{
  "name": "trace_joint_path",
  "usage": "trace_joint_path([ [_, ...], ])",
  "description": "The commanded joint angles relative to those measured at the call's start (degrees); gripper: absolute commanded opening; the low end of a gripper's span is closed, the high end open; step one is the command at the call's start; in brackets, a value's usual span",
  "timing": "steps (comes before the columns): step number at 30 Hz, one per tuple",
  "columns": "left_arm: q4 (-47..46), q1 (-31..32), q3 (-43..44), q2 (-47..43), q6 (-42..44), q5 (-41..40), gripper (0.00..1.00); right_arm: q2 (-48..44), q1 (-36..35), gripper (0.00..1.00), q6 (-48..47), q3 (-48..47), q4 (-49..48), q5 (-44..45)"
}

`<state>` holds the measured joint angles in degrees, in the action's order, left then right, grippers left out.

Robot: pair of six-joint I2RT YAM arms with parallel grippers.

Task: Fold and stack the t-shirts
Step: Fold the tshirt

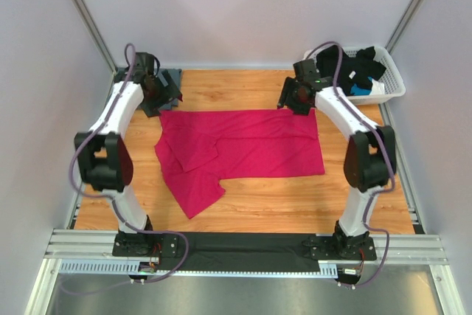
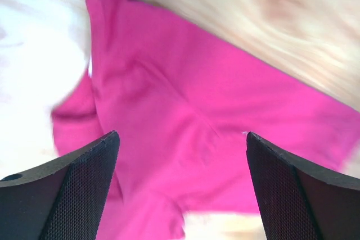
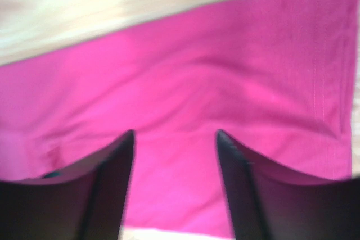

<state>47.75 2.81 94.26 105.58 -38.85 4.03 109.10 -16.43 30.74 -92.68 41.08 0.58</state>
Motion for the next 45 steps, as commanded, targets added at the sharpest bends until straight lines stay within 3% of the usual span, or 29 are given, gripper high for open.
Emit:
trace_joint_path([
  [1,5.3,1.6,-6.8,-19.2,-0.5,-0.3,1.00,-14.8,0.1,0.67,0.9,4.9,-2.5,-3.0],
  [3,4.9,2.7,-17.8,-26.1,-6.7,-0.9,1.00,-18.9,0.2,0.75,2.3,11.3,-1.9,-2.5],
  [8,6.9,6.4,-42.4,-48.0,-21.0,-2.2,0.97,-34.0,0.9,0.76,7.5,27.3,1.1,1.2],
  [14,8.2,18.4,-57.9,-63.6,-35.0,-2.2,0.91,-49.9,5.5,0.75,12.7,46.1,5.9,1.9],
  [18,6.9,26.4,-62.3,-62.7,-39.8,-2.9,0.90,-54.1,8.6,0.77,12.3,52.2,6.4,1.4],
  [23,5.9,31.8,-62.4,-57.3,-42.8,-5.8,0.87,-51.6,10.3,0.76,12.5,54.3,2.3,1.3],
  [29,3.7,32.0,-64.5,-55.8,-42.9,-5.4,0.81,-47.2,10.4,0.72,13.2,53.3,-1.1,1.7],
  [38,-2.2,34.8,-73.2,-58.6,-50.2,-1.9,0.71,-44.6,10.4,0.68,12.2,50.2,0.2,3.3],
  [45,-3.1,34.9,-71.4,-57.5,-48.9,-3.9,0.65,-44.8,10.4,0.65,13.6,52.3,-0.7,2.9],
])
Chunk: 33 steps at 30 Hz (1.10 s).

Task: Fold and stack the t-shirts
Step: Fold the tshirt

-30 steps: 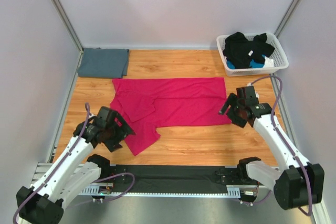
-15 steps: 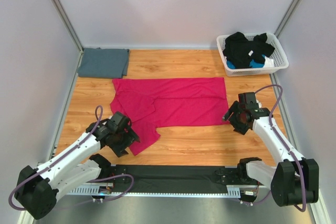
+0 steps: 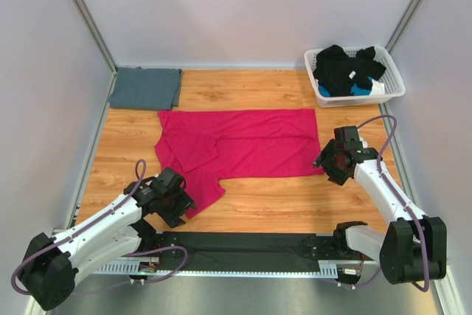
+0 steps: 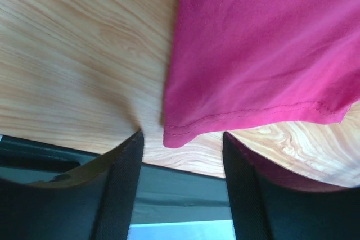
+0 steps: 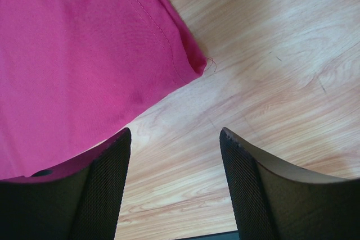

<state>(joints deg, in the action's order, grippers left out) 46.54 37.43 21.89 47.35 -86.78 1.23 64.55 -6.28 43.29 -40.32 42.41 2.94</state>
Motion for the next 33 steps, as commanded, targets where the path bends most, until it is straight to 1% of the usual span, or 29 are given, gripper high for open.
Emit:
trace_joint_path([
  [1,-1.6,0.3,1.1,0.8,-1.1,-2.5,0.60,-0.1,0.1,0.64,1.2,0.1,-2.1,0.6],
  [3,-1.4,0.3,1.1,1.0,-1.1,-3.1,0.59,-0.1,0.2,0.63,1.1,0.2,-2.2,0.8],
  [4,-1.0,0.3,1.2,1.0,-1.3,-3.6,0.55,0.0,0.3,0.63,1.1,0.1,-1.9,0.8],
  [6,-0.7,0.3,1.0,0.8,-1.5,-4.0,0.51,0.0,0.2,0.62,1.0,0.2,-2.0,0.9],
  [9,-0.3,0.3,0.7,0.5,-1.9,-4.4,0.41,0.5,0.2,0.59,0.8,0.3,-2.3,0.7],
  [10,-0.2,0.3,0.7,0.5,-1.9,-4.5,0.33,0.7,0.2,0.59,0.7,0.5,-2.6,0.5],
  [12,0.4,0.3,0.9,0.8,-1.9,-4.6,0.24,1.6,0.2,0.59,0.6,0.8,-2.7,0.3],
  [13,0.5,0.2,1.1,1.2,-1.7,-4.7,0.17,2.1,0.3,0.59,0.5,1.3,-2.8,0.4],
  [15,0.4,0.3,1.3,1.7,-1.6,-4.7,0.08,3.2,0.1,0.59,0.5,1.9,-2.7,0.6],
  [16,0.4,0.3,1.5,2.1,-1.4,-4.6,0.00,3.4,0.1,0.59,0.7,2.6,-3.0,0.7],
  [19,0.6,0.3,2.2,2.7,-0.8,-4.8,0.00,3.6,0.2,0.56,0.7,3.7,-5.1,2.2],
  [21,1.3,0.3,2.8,2.7,-0.3,-5.3,0.00,4.3,0.2,0.52,0.6,3.6,-5.9,3.7],
  [23,2.3,0.3,3.5,2.3,-0.1,-6.0,0.00,5.2,0.2,0.46,0.5,2.6,-7.0,4.5],
  [27,3.6,0.3,4.2,1.3,0.1,-6.9,0.00,8.7,0.2,0.41,0.1,0.0,-8.1,5.6],
  [33,5.4,0.2,5.1,0.3,0.0,-8.3,0.00,12.6,0.2,0.37,-0.9,-1.5,-9.7,7.8],
])
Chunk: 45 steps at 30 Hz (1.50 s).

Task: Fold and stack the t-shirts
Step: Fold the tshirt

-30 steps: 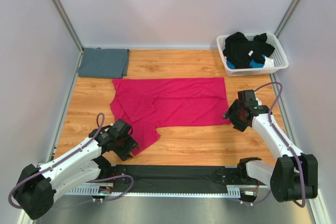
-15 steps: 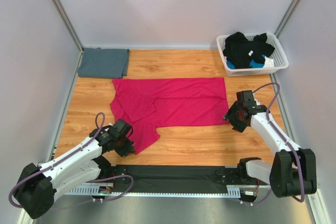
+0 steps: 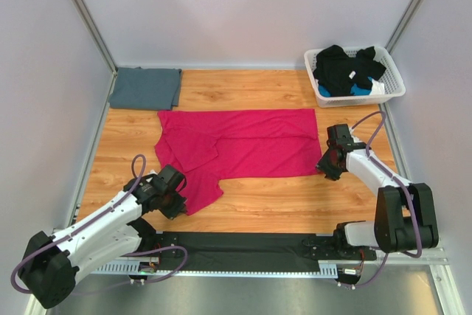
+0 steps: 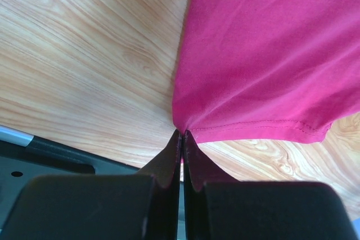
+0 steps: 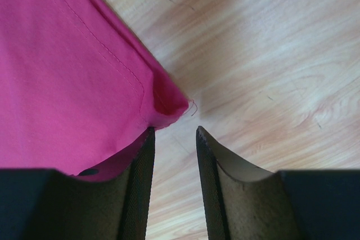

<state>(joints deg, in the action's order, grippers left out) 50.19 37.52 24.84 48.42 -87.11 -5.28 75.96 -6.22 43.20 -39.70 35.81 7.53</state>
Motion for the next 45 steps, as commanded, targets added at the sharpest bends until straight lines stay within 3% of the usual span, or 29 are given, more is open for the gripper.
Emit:
trace_joint_path([
  [1,1.7,0.2,2.1,-0.9,0.4,-1.8,0.00,1.5,0.2,0.37,-0.8,-2.2,-3.7,3.4],
  [7,1.7,0.1,2.1,-0.7,0.5,-1.9,0.00,3.9,0.2,0.34,-1.2,-1.7,-5.2,3.3],
  [15,2.8,0.2,2.9,-0.7,1.0,-2.7,0.00,4.7,0.2,0.00,-2.3,-0.9,-5.2,4.9],
  [21,6.8,0.1,8.1,0.2,3.5,-4.8,0.00,1.0,0.2,0.00,-2.7,-1.8,-0.5,4.6],
  [30,8.9,0.1,23.2,4.8,12.1,-11.0,0.00,-5.5,0.2,0.00,-2.2,-4.8,5.2,3.2],
  [39,7.2,-4.1,39.7,16.4,28.2,-16.1,0.00,0.1,0.2,0.01,-1.1,-11.2,5.1,3.5],
  [45,1.8,-10.1,47.3,23.1,39.2,-13.2,0.00,4.5,1.0,0.01,0.0,-14.2,4.7,3.3],
])
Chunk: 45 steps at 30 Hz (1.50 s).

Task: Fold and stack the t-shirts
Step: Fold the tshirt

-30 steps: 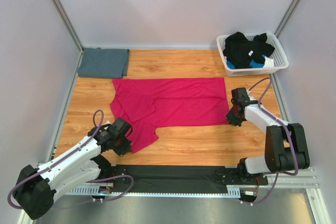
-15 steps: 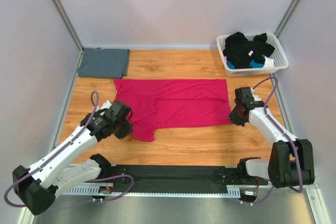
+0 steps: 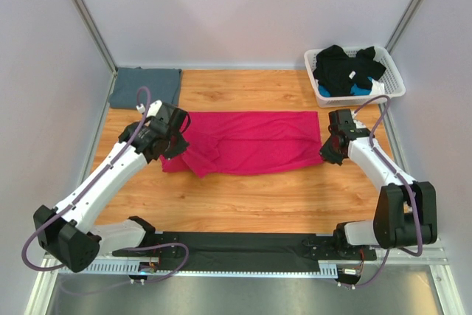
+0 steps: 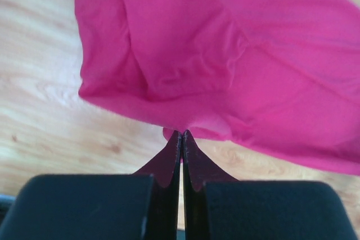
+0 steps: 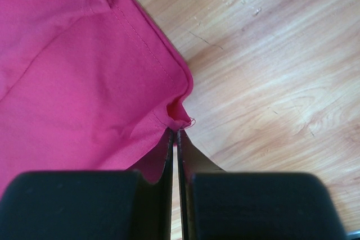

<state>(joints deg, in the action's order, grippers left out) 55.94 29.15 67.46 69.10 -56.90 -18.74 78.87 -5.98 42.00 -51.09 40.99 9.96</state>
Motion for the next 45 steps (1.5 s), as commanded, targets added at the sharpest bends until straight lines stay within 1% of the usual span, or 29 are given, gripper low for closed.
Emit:
trace_joint_path([
  [1,-4.1,-2.6,5.7,3.4,10.7,0.4,0.00,2.2,0.9,0.00,1.3,-3.4,-0.3,0.9],
  [5,-5.8,-3.9,9.4,7.5,14.2,0.5,0.00,5.4,1.8,0.01,1.5,-4.5,-0.1,0.7],
  [13,-8.1,-8.1,13.2,11.1,15.4,3.1,0.00,8.1,2.7,0.00,1.4,-5.6,-1.3,-1.0],
  [19,-8.4,-8.8,15.9,14.7,15.9,4.5,0.00,11.1,2.9,0.00,0.6,-10.7,-0.5,-1.9],
  [25,-8.4,-9.5,17.5,16.7,15.8,4.2,0.00,14.4,3.0,0.00,-0.2,-14.6,-0.1,-1.7],
  [36,-10.0,-10.9,21.2,20.5,16.9,3.2,0.00,18.9,5.0,0.00,-1.3,-16.3,-0.3,-1.4],
  [41,-10.5,-11.7,21.6,22.0,16.6,1.9,0.00,20.2,5.4,0.00,-1.6,-17.0,-0.8,-2.2],
  [45,-10.6,-12.4,21.7,23.4,16.4,1.3,0.00,22.0,5.4,0.00,-1.9,-19.3,-0.7,-2.8],
])
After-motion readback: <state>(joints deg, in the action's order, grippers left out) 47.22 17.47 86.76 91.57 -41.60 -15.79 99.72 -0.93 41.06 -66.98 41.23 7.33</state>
